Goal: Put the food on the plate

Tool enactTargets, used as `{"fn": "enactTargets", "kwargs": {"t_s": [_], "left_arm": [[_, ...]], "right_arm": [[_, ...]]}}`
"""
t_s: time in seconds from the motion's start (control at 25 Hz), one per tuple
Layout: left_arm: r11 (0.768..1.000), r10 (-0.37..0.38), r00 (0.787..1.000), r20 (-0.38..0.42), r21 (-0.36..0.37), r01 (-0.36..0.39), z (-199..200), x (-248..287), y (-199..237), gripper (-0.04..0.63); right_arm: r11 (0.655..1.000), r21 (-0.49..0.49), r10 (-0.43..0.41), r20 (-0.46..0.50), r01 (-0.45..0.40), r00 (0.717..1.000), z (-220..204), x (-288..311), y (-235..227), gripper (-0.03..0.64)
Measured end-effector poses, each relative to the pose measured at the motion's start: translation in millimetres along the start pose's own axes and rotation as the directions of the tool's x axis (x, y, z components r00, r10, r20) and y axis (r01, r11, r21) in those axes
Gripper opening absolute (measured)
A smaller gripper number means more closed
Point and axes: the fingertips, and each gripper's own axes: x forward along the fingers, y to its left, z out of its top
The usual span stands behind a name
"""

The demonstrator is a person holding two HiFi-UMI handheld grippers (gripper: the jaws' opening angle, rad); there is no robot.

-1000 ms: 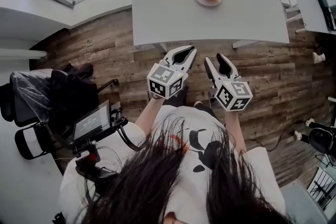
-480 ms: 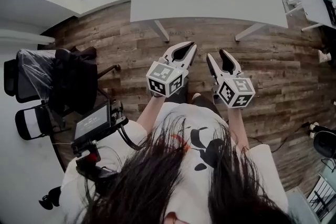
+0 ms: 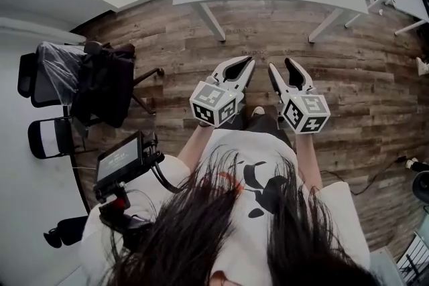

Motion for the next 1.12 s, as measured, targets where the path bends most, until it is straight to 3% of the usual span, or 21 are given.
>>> {"fn": "enactTargets", "kwargs": {"t_s": [0.64,0.92,1.12], "left_arm": [[0.999,0.042,0.999,-0.007,0.032,-0.042,-20,-67,-22,0.006],[0.999,0.040,0.999,0.025,0.020,-0.040,-35,-151,-10,0.006],[0.999,0.050,0.999,0.013,0.010,-0.050,-45,-173,-5,0.006]], "right_arm": [[0.998,0.019,0.067,-0.018,-0.066,0.998,-37,-18,51,0.225],[0.998,-0.008,0.059,-0.010,-0.060,0.998,-62,-24,129,0.225],[0.998,-0.001,0.057,-0.023,-0.057,0.998,-76,-30,150,0.225]]}}
